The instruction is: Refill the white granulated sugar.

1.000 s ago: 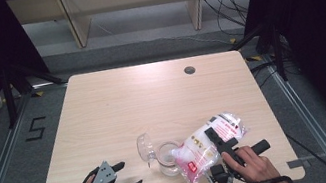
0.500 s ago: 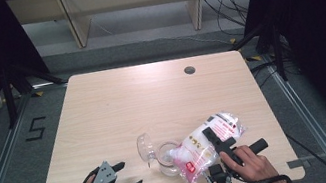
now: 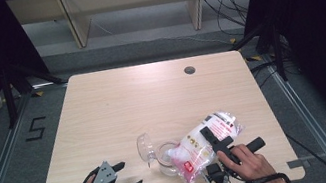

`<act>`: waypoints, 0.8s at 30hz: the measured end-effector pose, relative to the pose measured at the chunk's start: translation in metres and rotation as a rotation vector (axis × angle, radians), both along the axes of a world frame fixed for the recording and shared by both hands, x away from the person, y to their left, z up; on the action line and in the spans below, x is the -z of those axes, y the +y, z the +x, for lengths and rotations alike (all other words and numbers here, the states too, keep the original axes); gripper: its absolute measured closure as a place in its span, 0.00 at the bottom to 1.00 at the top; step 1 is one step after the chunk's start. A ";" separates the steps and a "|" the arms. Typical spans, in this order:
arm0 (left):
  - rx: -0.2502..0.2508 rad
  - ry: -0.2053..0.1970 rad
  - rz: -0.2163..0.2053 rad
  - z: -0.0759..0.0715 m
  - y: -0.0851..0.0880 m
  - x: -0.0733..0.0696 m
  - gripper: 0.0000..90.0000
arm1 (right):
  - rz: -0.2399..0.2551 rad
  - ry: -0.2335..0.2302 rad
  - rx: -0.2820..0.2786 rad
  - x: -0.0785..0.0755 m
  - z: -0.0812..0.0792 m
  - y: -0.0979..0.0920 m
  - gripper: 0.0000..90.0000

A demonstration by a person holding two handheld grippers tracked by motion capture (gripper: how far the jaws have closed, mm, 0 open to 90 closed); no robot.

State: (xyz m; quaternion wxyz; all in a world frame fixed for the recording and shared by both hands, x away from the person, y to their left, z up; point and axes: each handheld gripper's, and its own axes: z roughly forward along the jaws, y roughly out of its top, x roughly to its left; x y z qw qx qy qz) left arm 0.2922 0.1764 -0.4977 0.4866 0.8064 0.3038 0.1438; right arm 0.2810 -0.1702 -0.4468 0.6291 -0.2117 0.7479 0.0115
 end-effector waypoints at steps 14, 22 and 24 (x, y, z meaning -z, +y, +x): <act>0.012 -0.021 0.011 0.001 0.001 -0.001 0.17 | -0.006 -0.015 0.016 -0.004 0.001 -0.007 0.55; 0.000 -0.004 -0.007 -0.001 0.000 -0.001 0.17 | 0.030 -0.006 0.049 -0.002 -0.003 -0.011 0.55; 0.000 -0.005 0.000 -0.001 0.000 -0.001 0.17 | -0.007 -0.019 0.020 -0.004 -0.003 -0.009 0.55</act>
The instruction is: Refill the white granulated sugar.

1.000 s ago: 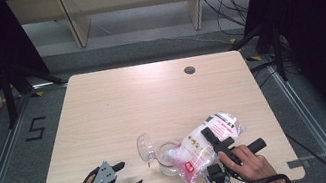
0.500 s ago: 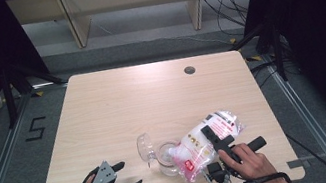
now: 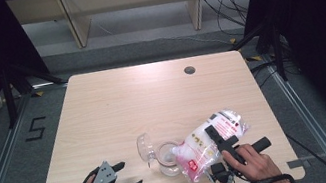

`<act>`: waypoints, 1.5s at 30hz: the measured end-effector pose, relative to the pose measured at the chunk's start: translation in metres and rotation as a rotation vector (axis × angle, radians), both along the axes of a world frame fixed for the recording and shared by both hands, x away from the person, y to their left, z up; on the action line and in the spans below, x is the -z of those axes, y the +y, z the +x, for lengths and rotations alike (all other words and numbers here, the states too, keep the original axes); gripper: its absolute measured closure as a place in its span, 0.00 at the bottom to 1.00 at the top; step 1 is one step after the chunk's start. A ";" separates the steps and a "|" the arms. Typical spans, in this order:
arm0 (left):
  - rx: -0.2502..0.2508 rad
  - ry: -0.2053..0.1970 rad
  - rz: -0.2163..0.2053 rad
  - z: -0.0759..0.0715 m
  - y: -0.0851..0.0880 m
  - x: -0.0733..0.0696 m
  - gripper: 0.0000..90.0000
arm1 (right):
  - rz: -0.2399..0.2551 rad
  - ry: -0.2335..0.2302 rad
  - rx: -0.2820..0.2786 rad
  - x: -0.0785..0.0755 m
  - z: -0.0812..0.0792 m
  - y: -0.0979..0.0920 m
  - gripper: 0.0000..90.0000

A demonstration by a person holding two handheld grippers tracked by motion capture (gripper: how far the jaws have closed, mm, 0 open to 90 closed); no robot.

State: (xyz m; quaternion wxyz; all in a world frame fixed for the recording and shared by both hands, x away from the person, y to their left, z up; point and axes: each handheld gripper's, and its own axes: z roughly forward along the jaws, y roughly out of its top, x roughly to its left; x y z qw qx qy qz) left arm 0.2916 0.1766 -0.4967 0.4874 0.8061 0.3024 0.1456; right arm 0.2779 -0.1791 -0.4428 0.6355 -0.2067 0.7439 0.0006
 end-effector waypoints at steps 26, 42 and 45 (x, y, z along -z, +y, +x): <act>-0.001 -0.004 0.010 0.000 0.000 0.000 0.17 | -0.004 -0.001 0.002 -0.001 0.006 -0.003 0.56; 0.001 0.001 0.004 0.000 0.000 0.001 0.17 | -0.005 0.001 -0.006 0.002 0.001 0.000 0.56; 0.002 0.002 0.005 0.000 0.000 0.001 0.17 | -0.008 0.001 -0.001 0.001 0.001 0.001 0.56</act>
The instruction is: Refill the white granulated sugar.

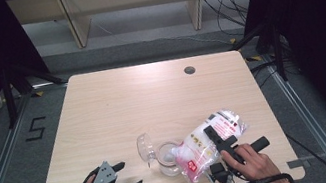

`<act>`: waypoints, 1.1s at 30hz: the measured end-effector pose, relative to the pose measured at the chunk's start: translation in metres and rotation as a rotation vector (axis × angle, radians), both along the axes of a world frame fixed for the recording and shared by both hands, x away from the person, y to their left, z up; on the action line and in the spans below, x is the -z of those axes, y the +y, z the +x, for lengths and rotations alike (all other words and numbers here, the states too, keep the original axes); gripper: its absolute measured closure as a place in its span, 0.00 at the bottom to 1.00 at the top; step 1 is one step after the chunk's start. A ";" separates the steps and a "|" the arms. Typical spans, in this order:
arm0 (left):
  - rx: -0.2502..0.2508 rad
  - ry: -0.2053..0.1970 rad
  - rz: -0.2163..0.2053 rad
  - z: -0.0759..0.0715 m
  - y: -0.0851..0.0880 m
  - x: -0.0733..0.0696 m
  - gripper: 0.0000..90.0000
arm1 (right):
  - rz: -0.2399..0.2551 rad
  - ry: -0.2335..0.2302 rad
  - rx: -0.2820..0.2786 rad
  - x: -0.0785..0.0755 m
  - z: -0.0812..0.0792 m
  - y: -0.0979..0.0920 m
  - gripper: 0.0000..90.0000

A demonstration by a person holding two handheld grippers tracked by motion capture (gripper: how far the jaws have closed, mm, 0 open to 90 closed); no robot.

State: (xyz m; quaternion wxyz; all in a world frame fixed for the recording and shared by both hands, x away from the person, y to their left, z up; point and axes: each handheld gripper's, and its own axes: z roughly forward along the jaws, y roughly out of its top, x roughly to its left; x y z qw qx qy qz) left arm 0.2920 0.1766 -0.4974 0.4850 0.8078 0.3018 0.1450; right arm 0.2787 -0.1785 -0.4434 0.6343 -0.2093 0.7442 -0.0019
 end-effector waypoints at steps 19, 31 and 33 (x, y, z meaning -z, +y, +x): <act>0.000 -0.001 0.000 0.000 0.000 0.000 0.17 | 0.003 -0.006 -0.002 -0.001 0.001 0.000 0.56; 0.000 -0.002 0.000 0.000 0.000 0.000 0.17 | 0.009 -0.005 0.008 0.000 0.000 -0.001 0.57; 0.000 -0.002 0.001 0.000 0.000 0.000 0.17 | -0.007 -0.017 -0.005 -0.003 0.000 -0.001 0.57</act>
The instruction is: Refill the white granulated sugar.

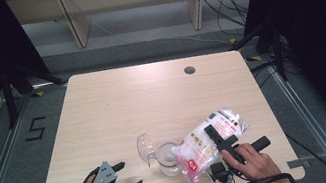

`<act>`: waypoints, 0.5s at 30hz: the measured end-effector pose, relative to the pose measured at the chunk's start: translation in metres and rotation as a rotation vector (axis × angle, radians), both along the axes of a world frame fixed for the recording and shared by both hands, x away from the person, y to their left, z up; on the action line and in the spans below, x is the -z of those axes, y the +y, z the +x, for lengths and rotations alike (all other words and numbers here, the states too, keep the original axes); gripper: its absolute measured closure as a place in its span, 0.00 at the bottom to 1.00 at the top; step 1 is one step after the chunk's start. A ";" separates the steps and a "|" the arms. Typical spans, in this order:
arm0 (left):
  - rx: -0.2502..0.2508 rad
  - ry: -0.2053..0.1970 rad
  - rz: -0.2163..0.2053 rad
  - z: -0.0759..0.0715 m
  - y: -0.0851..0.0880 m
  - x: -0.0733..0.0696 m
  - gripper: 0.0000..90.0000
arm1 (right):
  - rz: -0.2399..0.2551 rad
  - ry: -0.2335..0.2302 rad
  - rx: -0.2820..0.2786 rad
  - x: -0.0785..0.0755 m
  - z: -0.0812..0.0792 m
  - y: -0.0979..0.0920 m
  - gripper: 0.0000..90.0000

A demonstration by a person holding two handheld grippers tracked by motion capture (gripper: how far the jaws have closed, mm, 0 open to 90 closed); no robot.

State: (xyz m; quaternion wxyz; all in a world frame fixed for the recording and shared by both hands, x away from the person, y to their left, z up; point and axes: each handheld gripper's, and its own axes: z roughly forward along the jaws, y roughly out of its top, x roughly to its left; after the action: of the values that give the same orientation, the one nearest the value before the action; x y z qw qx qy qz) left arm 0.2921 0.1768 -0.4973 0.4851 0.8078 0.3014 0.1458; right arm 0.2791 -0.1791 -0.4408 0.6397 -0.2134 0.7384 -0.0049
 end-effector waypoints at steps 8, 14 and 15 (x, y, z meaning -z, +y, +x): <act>0.000 0.001 -0.001 0.000 0.000 0.000 0.17 | 0.013 -0.005 0.004 0.000 0.000 -0.002 0.57; -0.001 0.001 -0.001 0.000 0.000 0.000 0.17 | -0.002 -0.010 0.018 -0.001 0.000 -0.003 0.57; -0.001 0.001 -0.001 0.000 0.000 0.000 0.17 | -0.003 -0.010 0.030 -0.001 -0.001 -0.003 0.57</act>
State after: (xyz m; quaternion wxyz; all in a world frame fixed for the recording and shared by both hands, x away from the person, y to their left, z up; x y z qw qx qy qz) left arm 0.2921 0.1767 -0.4976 0.4850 0.8076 0.3023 0.1454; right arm 0.2779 -0.1824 -0.4401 0.6428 -0.2031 0.7384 -0.0167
